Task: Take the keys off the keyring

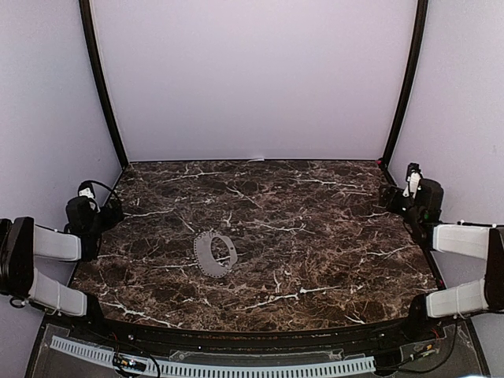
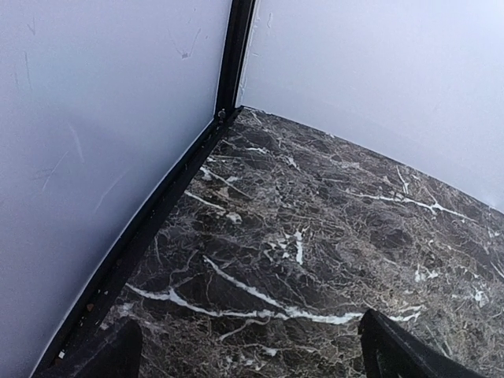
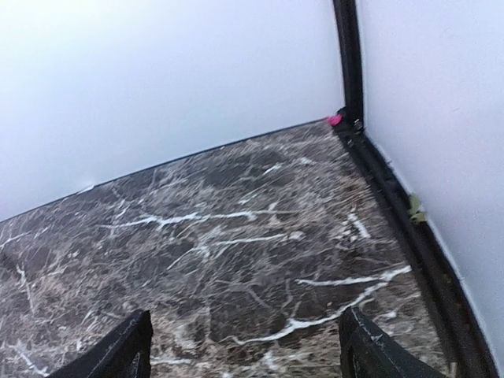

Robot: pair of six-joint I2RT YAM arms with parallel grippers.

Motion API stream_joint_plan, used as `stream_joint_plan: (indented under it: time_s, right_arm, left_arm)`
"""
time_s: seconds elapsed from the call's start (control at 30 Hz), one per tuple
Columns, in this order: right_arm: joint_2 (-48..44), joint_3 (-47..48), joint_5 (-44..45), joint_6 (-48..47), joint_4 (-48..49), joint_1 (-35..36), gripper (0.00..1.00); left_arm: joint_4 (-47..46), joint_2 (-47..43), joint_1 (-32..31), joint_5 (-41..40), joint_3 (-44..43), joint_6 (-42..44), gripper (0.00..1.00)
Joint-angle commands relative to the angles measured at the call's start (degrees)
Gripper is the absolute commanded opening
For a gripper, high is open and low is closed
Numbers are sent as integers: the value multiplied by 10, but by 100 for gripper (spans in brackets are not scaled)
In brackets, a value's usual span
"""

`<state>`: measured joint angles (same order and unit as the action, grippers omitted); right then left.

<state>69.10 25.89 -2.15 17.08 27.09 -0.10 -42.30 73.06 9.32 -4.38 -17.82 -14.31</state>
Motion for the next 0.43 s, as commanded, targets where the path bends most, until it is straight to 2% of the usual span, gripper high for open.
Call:
stream_joint_plan:
  time_s: [0.0, 0.17, 0.4]
  right_arm:
    - [-25, -83, 86, -84, 189, -3, 81]
    - [13, -185, 107, -113, 394, -3, 81]
    - [44, -191, 123, -137, 438, -3, 80]
  left_arm:
    - [-98, 49, -4, 3, -3, 53, 99]
    - [-152, 66, -5, 44, 8, 63, 99]
    - [-180, 56, -7, 60, 28, 65, 98]
